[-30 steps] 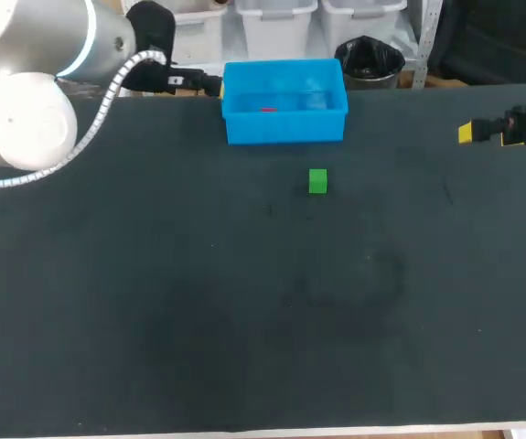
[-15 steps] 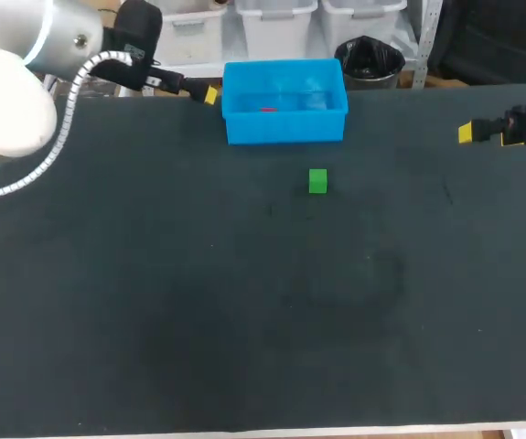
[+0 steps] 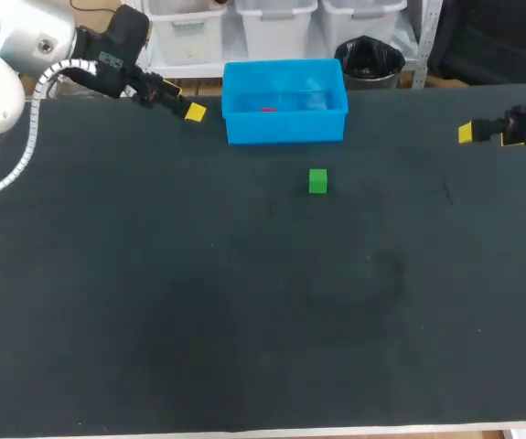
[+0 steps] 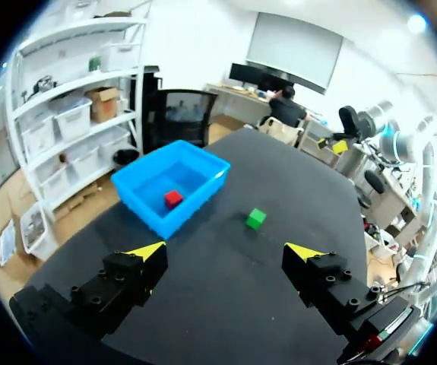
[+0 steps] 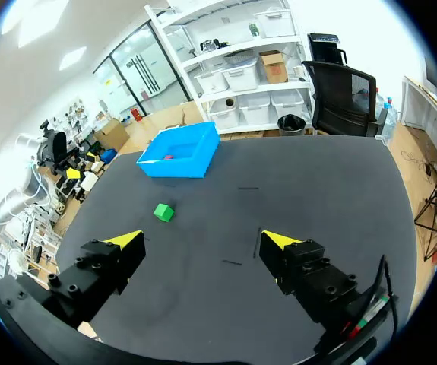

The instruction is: Use the left arm to pick the red cube and place it into the blue plastic box first, then use the right arm to grasp the green cube and put it into the same blue plastic box after the first action is fully finished.

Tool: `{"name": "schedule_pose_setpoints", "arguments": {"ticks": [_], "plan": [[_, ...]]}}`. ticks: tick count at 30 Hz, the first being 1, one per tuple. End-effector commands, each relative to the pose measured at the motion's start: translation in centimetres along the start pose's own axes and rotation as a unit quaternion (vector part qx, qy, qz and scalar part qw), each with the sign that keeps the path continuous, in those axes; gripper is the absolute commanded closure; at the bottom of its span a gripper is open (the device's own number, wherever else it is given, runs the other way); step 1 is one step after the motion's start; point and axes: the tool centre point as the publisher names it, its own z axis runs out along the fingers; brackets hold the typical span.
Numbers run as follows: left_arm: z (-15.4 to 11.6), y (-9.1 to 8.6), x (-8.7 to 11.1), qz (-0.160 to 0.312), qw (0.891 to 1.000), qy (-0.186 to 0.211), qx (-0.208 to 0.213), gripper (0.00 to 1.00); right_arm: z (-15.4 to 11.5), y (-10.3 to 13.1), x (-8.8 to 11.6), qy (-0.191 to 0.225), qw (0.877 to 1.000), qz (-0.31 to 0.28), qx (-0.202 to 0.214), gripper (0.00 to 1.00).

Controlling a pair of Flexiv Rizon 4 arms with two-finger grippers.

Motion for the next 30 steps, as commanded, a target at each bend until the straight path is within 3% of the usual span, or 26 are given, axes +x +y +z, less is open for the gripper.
{"name": "schedule_pose_setpoints", "arguments": {"ticks": [1,14,20,30], "plan": [[-0.1,0.2,0.0,0.001,1.0,-0.001,0.011,0.0,-0.1,0.2,0.0,0.001,1.0,0.001,0.004,0.0],[0.2,-0.2,-0.2,0.004,1.0,-0.006,0.02,0.0,-0.1,0.2,0.0,0.001,1.0,0.001,0.004,0.0],[0.2,-1.2,-0.4,0.079,0.996,0.003,0.036,0.0,-0.1,0.2,0.0,0.001,1.0,0.001,0.004,0.0],[0.1,-2.5,0.2,0.122,0.991,0.014,0.048,0.0,-0.1,0.2,0.0,0.001,1.0,0.001,0.004,0.0]]}}
